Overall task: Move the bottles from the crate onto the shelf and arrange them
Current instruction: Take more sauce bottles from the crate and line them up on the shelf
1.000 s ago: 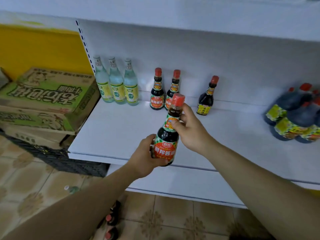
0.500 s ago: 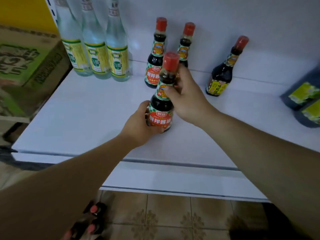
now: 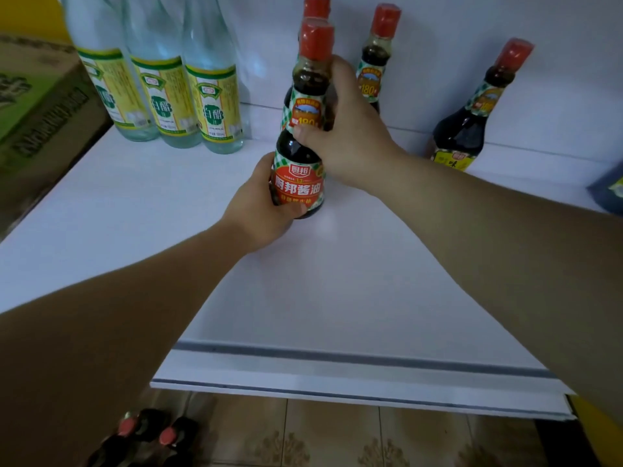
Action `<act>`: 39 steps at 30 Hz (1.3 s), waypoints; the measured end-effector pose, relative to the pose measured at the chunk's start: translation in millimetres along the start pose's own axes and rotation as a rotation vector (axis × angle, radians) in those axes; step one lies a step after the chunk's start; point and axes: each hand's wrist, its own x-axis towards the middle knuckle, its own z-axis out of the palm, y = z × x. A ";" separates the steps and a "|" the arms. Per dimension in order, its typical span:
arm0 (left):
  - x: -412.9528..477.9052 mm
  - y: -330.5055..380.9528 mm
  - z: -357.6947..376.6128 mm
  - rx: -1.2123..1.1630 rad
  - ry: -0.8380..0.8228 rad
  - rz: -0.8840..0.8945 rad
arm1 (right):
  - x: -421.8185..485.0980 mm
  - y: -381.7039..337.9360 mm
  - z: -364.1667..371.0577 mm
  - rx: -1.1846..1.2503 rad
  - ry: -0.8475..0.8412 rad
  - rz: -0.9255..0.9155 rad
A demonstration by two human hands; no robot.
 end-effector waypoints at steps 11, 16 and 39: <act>29.0 -3.0 2.2 -0.004 -0.006 -0.006 | 23.7 7.0 -2.3 -0.017 -0.009 0.013; 32.8 -2.0 1.4 0.021 -0.003 -0.023 | 27.7 10.2 -1.6 -0.008 -0.010 0.021; -134.0 134.8 42.5 0.428 -0.673 0.144 | -264.0 -19.8 -164.1 -0.278 0.254 0.748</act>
